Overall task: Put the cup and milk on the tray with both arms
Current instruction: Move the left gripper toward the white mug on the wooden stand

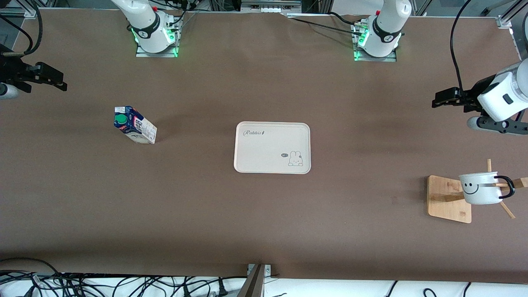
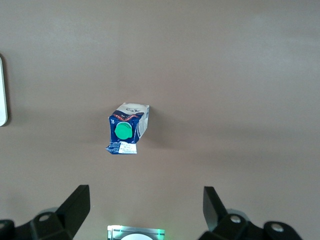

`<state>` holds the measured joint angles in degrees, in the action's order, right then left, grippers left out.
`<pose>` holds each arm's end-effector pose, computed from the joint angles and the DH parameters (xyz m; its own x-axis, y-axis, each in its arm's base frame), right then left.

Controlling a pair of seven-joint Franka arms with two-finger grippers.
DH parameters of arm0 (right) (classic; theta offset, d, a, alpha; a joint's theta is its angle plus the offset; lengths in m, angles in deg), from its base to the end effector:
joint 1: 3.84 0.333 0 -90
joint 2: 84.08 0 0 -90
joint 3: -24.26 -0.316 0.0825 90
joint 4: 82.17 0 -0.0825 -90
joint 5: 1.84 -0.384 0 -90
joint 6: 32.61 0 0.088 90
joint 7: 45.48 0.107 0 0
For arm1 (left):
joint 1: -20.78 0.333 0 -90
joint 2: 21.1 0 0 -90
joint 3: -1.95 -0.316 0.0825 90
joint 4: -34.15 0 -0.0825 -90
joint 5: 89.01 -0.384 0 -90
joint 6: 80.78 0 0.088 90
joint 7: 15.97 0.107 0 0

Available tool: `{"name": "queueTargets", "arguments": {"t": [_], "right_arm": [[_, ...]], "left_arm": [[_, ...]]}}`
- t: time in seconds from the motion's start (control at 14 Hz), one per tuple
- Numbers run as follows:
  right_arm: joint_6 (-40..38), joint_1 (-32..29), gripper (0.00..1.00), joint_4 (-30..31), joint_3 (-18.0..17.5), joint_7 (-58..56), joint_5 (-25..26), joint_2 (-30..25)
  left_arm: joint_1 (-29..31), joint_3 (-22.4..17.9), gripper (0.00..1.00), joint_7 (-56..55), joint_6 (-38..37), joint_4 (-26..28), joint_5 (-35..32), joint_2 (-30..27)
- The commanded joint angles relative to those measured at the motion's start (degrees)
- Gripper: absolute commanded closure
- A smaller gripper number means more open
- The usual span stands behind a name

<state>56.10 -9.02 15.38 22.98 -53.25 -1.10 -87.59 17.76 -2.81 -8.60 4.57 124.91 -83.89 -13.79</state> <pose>0.5282 -0.0371 0.5940 0.9933 0.0673 -0.0940 0.0678 -0.9977 0.0016 0.5762 0.0048 0.5405 0.9727 -0.1039 -0.2077 -0.0834 -0.9909 0.1054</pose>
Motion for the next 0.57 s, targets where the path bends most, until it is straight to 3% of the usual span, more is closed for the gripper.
{"name": "queueTargets", "arguments": {"t": [0.0, 0.21, 0.5], "right_arm": [[-0.2, -0.7, 0.00, -0.1, -0.5, 0.2, 0.3, -0.1], [-0.2, -0.7, 0.00, -0.1, -0.5, 0.2, 0.3, -0.1], [-0.2, -0.7, 0.00, -0.1, -0.5, 0.2, 0.3, -0.1]], "left_arm": [[0.2, -0.2, 0.00, 0.8, 6.1, 1.1, 0.8, 1.7], [0.8, -0.2, 0.00, 0.8, 12.5, 2.5, 0.9, 3.0], [0.7, -0.1, 0.00, 0.6, 28.6, 12.2, 4.2, 1.5]]}}
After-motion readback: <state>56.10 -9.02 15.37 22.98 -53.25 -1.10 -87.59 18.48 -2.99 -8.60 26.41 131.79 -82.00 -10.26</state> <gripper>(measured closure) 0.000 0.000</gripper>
